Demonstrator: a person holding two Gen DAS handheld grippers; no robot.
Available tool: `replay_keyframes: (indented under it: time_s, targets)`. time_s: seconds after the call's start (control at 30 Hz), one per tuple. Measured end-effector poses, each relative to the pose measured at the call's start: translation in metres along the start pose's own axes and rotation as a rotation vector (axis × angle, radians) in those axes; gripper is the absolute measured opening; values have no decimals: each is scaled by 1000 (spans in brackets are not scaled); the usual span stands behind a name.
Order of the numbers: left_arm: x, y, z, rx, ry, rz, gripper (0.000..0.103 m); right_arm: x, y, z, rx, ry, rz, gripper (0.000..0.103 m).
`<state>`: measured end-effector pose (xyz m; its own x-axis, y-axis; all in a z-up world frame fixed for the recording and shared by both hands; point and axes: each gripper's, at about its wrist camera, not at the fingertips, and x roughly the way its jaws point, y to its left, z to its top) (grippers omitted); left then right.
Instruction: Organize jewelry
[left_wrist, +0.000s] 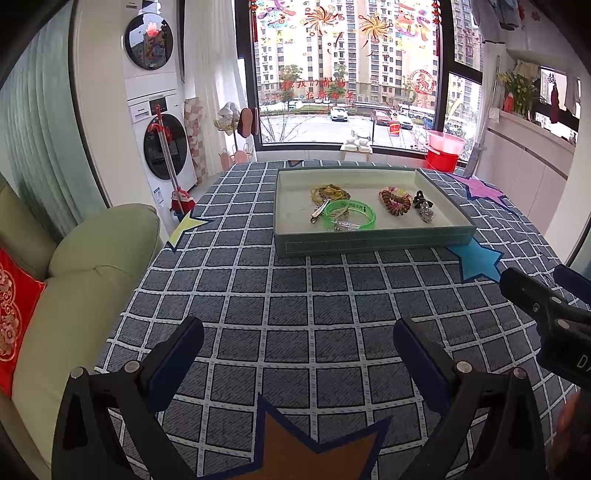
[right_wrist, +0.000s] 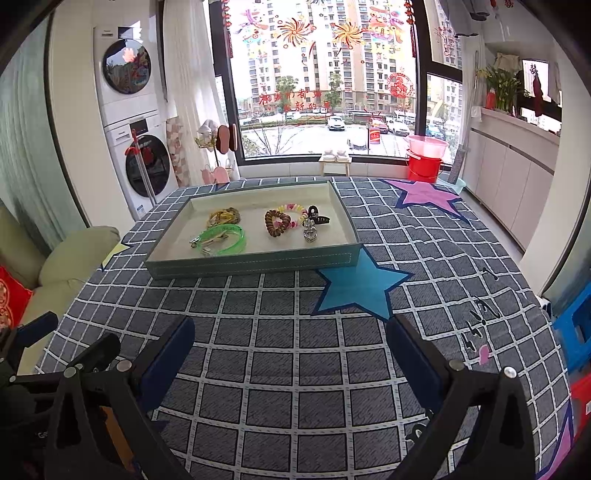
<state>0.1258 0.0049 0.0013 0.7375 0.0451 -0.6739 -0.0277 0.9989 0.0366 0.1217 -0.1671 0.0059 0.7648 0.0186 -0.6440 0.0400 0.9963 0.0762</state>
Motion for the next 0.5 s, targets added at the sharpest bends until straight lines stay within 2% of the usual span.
replay_keyframes:
  time_s: [0.5]
  targets:
    - [-3,1,0,1,-10,-16,103,0,2,0,2,2,2,103]
